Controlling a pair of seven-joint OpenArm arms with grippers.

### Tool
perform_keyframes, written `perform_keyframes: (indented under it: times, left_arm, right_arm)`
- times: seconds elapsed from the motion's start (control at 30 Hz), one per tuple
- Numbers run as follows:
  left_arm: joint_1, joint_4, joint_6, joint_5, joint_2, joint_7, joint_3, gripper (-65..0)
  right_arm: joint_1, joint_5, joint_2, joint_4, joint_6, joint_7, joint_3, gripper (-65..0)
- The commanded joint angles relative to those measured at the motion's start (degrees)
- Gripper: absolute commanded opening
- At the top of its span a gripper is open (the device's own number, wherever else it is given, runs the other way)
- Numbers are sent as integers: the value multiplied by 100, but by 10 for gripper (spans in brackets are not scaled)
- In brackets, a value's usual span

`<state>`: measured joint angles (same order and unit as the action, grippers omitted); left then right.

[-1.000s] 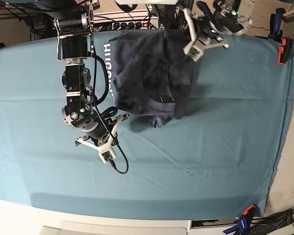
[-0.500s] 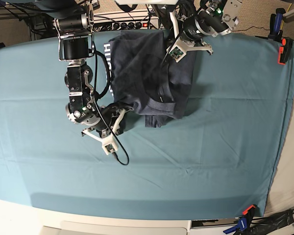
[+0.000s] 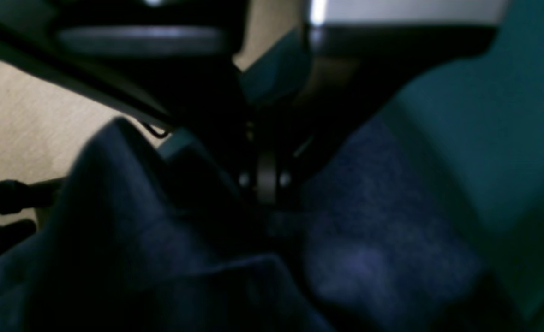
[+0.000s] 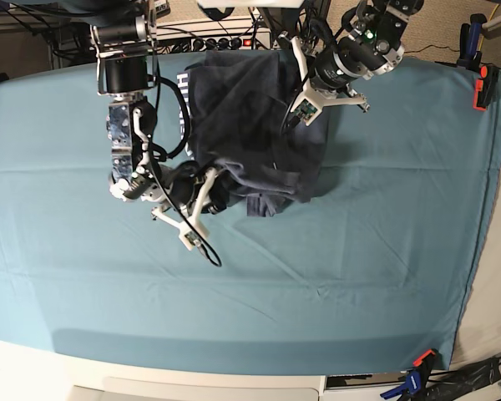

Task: Fold the T-shirt properly
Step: 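Grasp the bundle's side with the left gripper and lift it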

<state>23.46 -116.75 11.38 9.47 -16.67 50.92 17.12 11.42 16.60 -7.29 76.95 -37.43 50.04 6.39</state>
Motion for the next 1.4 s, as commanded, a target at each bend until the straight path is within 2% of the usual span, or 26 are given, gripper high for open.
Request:
perform_keyframes:
  times: [0.0, 0.17, 0.37, 0.6, 0.83, 0.97, 1.07, 1.37]
  left_arm:
    - [17, -76, 4, 35, -2, 57, -4, -650]
    - [39, -98, 0, 96, -35, 815, -4, -650]
    - [256, -503, 50, 120, -164, 955, -4, -650]
    - [737, -994, 48, 122, -240, 796, -4, -650]
    - [748, -973, 44, 120, -236, 345, -4, -650]
    - [745, -925, 28, -76, -238, 321, -4, -650]
    - [745, -809, -116, -181, -238, 304, -4, -650]
    - [699, -557, -114, -249, -238, 168, -4, -650]
  right_arm:
    - [9, -144, -127, 42, -24, 216, -7, -650]
    - [-31, -140, -487, 42, -22, 186, -7, -650]
    - [-28, -140, -688, 42, -17, 118, -7, -650]
    - [-28, -114, -667, 42, -17, -116, -7, -650]
    - [-31, -96, -667, 42, -20, -166, -7, -650]
    - [-28, -96, -667, 42, -17, -173, -7, -650]
    - [-28, -96, -667, 42, -17, -192, -7, -650]
    - [-28, 98, -667, 42, -22, -199, -7, -650]
